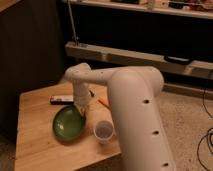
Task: Drag the ceramic bowl in a circle
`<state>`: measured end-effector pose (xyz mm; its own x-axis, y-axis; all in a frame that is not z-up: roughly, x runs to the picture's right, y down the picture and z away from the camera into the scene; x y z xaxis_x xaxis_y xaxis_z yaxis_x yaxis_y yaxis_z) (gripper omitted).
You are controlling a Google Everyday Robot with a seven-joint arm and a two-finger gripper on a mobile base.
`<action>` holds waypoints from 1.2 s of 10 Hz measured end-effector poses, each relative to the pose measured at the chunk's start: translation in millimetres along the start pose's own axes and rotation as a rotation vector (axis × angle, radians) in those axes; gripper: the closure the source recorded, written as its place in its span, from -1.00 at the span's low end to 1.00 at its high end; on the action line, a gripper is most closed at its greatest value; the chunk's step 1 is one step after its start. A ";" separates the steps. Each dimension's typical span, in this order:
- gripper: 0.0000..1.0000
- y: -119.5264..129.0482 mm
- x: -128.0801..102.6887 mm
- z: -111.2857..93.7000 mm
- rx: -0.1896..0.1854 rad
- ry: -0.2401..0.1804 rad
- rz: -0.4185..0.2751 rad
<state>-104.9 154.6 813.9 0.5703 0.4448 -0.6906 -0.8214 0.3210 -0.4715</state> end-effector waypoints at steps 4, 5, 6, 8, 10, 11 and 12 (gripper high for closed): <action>1.00 39.9 62.7 19.6 0.013 0.031 -0.128; 1.00 54.5 69.2 23.1 0.015 0.034 -0.164; 1.00 66.5 70.3 24.1 0.016 0.033 -0.191; 1.00 101.6 56.9 23.3 0.009 0.019 -0.255; 1.00 135.0 26.2 18.9 -0.001 0.001 -0.302; 1.00 152.8 7.4 16.6 -0.004 -0.006 -0.329; 1.00 167.5 -13.7 14.1 -0.007 -0.012 -0.347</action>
<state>-250.1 214.0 752.1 0.8160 0.3196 -0.4818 -0.5781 0.4495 -0.6810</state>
